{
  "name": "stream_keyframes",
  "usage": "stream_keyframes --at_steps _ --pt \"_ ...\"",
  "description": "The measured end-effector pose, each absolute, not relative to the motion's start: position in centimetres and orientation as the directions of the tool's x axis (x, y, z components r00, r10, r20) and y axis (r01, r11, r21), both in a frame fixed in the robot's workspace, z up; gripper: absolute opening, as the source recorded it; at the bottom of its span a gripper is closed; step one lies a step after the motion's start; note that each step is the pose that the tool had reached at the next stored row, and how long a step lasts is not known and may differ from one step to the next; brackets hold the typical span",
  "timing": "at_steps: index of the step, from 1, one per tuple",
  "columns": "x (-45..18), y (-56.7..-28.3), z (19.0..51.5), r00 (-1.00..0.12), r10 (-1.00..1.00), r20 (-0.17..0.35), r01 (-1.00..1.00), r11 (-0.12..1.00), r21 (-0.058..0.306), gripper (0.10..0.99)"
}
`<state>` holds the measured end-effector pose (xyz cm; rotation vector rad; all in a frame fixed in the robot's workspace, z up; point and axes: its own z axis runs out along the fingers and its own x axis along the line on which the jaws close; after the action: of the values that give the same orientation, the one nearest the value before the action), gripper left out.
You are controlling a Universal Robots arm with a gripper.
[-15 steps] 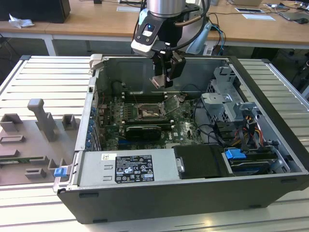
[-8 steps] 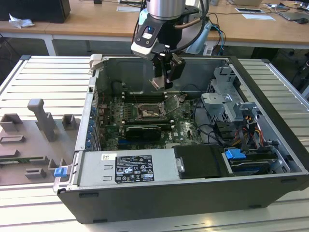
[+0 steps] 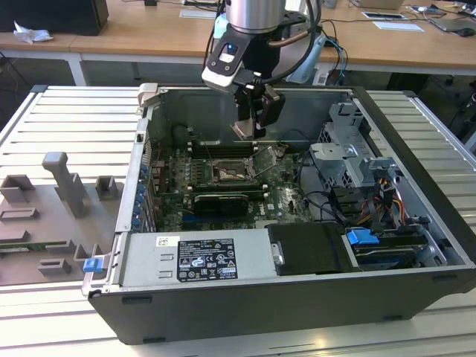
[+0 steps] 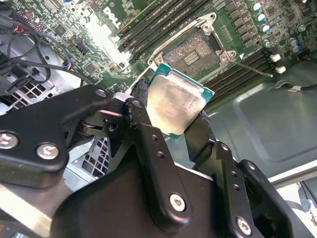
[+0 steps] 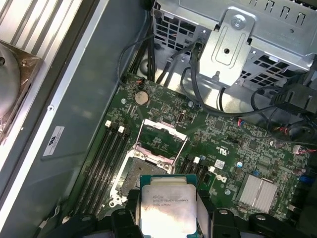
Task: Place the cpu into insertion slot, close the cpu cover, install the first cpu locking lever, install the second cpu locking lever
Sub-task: 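Place the cpu into insertion slot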
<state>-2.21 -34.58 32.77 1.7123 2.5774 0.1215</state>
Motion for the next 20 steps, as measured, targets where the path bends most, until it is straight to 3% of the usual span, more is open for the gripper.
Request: stream_keyframes --at_steps 20 --pt "-2.22 -34.58 31.79 -0.362 0.932 0.006 0.929 0.36 0.09 0.537"
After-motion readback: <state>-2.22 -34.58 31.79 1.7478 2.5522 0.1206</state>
